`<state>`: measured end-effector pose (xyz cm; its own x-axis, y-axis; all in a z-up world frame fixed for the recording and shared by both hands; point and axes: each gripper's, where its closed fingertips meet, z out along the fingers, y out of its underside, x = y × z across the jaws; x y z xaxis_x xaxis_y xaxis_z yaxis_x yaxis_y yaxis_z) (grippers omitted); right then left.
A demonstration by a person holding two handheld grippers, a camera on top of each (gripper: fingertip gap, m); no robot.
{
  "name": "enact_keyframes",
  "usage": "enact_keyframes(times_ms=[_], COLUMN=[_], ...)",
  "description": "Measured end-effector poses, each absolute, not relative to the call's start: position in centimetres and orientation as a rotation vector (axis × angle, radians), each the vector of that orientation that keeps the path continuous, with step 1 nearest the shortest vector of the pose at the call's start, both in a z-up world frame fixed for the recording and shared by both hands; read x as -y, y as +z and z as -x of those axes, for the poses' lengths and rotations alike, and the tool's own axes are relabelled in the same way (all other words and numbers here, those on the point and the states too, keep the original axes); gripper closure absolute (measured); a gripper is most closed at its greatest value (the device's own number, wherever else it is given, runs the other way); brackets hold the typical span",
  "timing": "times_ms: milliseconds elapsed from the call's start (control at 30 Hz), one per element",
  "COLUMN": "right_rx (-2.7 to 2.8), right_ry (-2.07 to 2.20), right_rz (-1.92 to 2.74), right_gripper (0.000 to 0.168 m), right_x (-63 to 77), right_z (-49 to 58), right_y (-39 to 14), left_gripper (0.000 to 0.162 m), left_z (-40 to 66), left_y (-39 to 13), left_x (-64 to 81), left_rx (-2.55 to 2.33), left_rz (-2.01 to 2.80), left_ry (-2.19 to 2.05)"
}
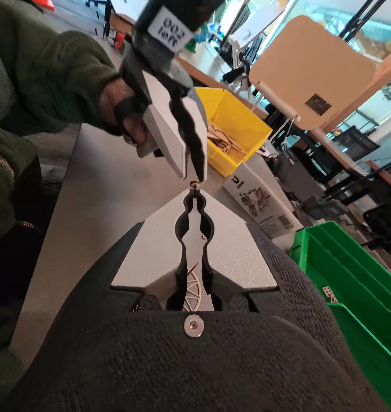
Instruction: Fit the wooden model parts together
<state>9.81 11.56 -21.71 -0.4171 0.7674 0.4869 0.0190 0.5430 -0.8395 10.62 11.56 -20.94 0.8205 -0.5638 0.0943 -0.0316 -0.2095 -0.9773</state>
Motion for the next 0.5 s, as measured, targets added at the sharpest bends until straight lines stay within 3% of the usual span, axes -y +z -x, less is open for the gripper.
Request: enact_keyframes(times_ms=[300,500], right_rx=[1.878,1.858], right_ry=[0.989,1.018], right_rz=[0.636,0.617], right_gripper=[0.168,0.168], right_x=[-10.8,-10.6], right_z=[-9.9,-10.1], right_y=[-22.5,-22.0], left_gripper=[0.159,0.146], left_z=[-10.8,-10.5], left_y=[-21.9,-22.1], left_x=[-11.3,-11.0], left_rx=[-0.667,-0.679], left_rz=[1.811,1.827], left_ry=[-0.254,-0.246])
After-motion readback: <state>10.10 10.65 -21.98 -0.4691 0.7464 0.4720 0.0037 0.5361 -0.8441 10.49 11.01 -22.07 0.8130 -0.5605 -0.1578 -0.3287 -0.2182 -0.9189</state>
